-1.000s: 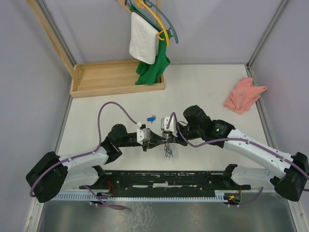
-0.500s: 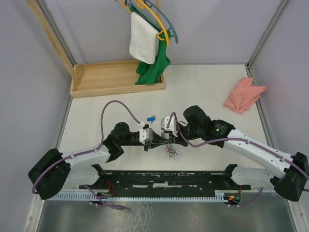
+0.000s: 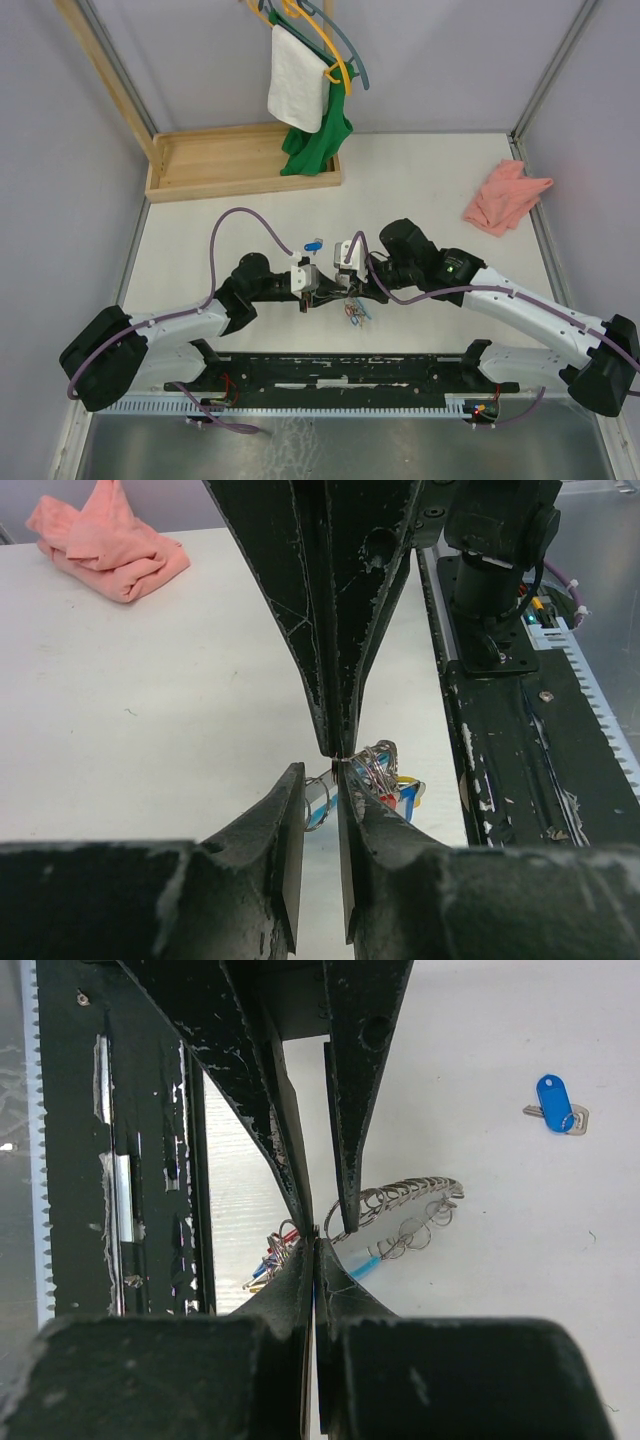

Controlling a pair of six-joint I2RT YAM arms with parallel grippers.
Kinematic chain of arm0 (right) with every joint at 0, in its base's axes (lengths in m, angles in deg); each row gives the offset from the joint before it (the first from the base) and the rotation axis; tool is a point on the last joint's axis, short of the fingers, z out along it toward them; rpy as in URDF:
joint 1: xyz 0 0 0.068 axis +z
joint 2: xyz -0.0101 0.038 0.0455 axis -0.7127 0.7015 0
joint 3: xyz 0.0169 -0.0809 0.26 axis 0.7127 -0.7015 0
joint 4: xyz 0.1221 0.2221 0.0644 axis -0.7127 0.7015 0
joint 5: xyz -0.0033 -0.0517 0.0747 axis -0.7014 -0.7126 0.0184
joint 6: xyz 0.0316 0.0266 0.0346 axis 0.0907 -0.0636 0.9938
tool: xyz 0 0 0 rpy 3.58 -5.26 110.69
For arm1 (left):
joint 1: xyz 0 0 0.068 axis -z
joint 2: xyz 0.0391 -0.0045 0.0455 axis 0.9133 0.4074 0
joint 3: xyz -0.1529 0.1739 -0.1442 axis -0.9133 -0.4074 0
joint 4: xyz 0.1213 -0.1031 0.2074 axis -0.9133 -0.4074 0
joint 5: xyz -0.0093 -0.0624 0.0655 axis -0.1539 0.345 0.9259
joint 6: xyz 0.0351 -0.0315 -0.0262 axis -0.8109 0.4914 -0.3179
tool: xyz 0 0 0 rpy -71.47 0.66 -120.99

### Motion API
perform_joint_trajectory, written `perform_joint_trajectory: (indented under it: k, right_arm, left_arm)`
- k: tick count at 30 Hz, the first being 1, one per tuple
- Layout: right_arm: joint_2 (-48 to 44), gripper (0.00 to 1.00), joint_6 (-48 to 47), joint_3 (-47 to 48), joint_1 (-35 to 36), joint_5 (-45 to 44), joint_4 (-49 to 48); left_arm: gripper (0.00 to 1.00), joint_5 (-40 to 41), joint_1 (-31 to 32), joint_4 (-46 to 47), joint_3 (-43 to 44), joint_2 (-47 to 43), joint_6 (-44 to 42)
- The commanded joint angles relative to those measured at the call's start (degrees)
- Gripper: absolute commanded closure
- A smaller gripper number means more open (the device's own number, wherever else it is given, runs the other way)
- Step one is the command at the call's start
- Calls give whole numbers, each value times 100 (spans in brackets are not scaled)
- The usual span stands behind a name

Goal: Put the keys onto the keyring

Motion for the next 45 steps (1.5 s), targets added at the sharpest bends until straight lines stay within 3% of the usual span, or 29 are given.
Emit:
perform_joint_trajectory:
  k: [1,16,21,28,31,36,45]
  right_arm:
    - [-136,99,129,79,24,58,-532]
    - [-145,99,278,73,19,-92,-629]
    - [-128,99,280,59,28,45,-629]
    - [-39,99,354,45,23,187,-746]
    - [-194,90,420,-56,3,80,-866]
    - [-752,74,715,-597,-209,62,-1465]
    - [-1283,69,973,-1924,-556,731,-3223]
  left_arm:
    - [73,85,10,112,80,16,-154]
    - [66,-10,8,129,75,-4,-108]
    - [76,68,10,174,133,52,-46]
    - [97,2,6,301,165,213,5]
    - [97,175,10,703,-53,239,123]
    - [97,505,5,2121,-653,318,553]
    - [97,688,11,3103,-1024,367,773]
